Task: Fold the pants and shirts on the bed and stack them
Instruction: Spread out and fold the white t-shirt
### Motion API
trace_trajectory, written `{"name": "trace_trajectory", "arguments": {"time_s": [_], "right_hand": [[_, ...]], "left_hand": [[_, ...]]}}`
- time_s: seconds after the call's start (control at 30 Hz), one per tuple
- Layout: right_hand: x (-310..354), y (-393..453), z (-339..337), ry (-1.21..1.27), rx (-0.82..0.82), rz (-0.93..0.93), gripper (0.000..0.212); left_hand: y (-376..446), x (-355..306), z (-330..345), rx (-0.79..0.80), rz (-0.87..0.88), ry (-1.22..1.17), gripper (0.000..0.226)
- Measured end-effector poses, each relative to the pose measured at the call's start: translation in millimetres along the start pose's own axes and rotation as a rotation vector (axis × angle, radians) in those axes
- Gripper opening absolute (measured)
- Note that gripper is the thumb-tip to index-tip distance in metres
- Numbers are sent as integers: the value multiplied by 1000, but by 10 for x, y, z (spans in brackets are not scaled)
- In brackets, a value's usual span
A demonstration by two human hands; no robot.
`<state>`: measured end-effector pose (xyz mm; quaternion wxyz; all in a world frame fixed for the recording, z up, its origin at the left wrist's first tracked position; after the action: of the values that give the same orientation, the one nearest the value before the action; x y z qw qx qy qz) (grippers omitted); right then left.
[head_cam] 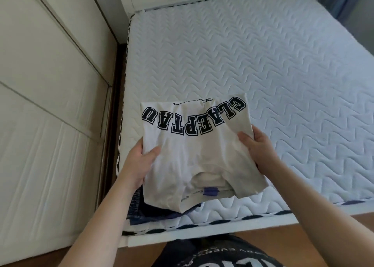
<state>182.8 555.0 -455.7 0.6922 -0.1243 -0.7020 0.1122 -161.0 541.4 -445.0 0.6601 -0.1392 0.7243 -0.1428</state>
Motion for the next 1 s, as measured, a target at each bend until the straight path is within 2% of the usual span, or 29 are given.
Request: {"name": "trace_trajectory", "arguments": {"time_s": [0.27, 0.67, 1.0], "right_hand": [[333, -675, -129, -43, -39, -113, 27], [208, -1879, -131, -46, -280, -164, 25], [52, -2660, -675, -21, -487, -184, 22]], "left_hand": [[-474, -267, 51, 27, 99, -19, 26], [-1060, -146, 83, 87, 271, 20, 34], [-1209, -172, 790, 261, 350, 92, 31]]}}
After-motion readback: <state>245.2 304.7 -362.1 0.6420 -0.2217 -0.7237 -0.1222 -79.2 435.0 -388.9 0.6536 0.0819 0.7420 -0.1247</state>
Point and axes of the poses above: each hand's wrist, its own y-axis towards the middle knuckle, its own z-axis out of the palm, x = y × z, the point moved 6 cm from there along y, towards the middle knuckle, and after that the axes turned 6 degrees about x, right-handed, at the moved point
